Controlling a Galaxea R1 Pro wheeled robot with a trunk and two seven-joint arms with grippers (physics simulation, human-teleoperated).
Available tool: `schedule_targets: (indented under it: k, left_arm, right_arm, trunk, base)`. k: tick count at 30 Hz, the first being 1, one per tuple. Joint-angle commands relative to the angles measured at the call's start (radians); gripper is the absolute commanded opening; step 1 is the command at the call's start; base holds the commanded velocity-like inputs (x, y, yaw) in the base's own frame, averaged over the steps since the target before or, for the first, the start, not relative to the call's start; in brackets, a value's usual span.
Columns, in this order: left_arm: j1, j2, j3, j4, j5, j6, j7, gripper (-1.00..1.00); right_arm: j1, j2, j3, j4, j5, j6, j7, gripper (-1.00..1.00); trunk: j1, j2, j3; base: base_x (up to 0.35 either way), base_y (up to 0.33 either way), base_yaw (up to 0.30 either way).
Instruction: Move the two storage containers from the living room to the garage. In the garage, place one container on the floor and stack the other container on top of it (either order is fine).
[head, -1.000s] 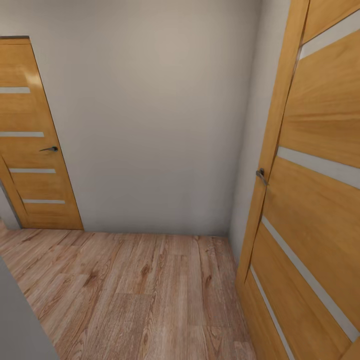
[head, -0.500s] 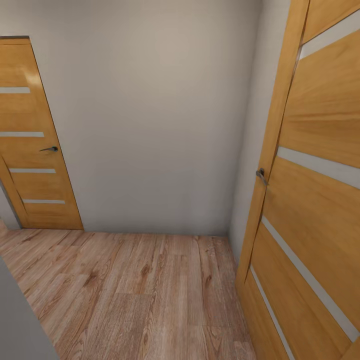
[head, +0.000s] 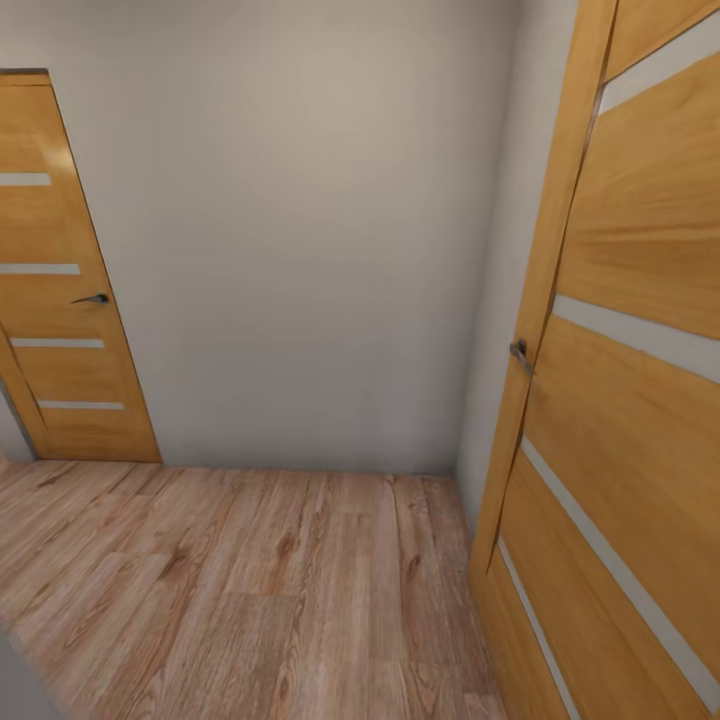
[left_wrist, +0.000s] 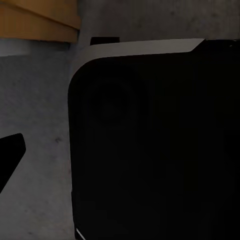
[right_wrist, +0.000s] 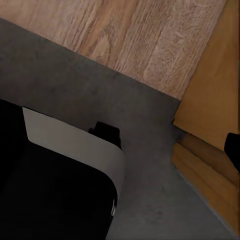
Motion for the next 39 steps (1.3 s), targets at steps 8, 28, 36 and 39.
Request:
schedule_targets:
  k: [8, 28, 36, 39]
  left_arm:
    - [0.000, -0.001, 0.000, -0.002, 0.001, 0.000, 0.002, 1.00]
    - [0.000, -0.001, 0.000, -0.002, 0.002, 0.000, 0.002, 1.00]
    - [0.000, -0.001, 0.000, -0.002, 0.002, 0.000, 0.002, 1.00]
    - [0.000, 0.000, 0.000, -0.001, 0.002, 0.000, 0.002, 1.00]
  right_arm:
    - [-0.001, 0.000, 0.009, 0.003, -0.009, -0.006, 0.000, 1.00]
    - [-0.001, 0.003, 0.009, 0.003, -0.012, 0.005, -0.002, 1.00]
    - [-0.001, 0.003, 0.009, 0.003, -0.012, 0.006, -0.002, 1.00]
    - [-0.001, 0.003, 0.009, 0.003, -0.012, 0.006, -0.002, 1.00]
  trunk:
    - [0.000, 0.000, -0.001]
    - [0.000, 0.000, -0.001]
    - [0.000, 0.000, -0.001]
    - [0.000, 0.000, -0.001]
  base:
    - [0.023, -0.015, 0.000]
    - [0.000, -0.068, 0.048]
    - [0.012, -0.006, 0.196]
    - [0.097, -0.137, 0.020]
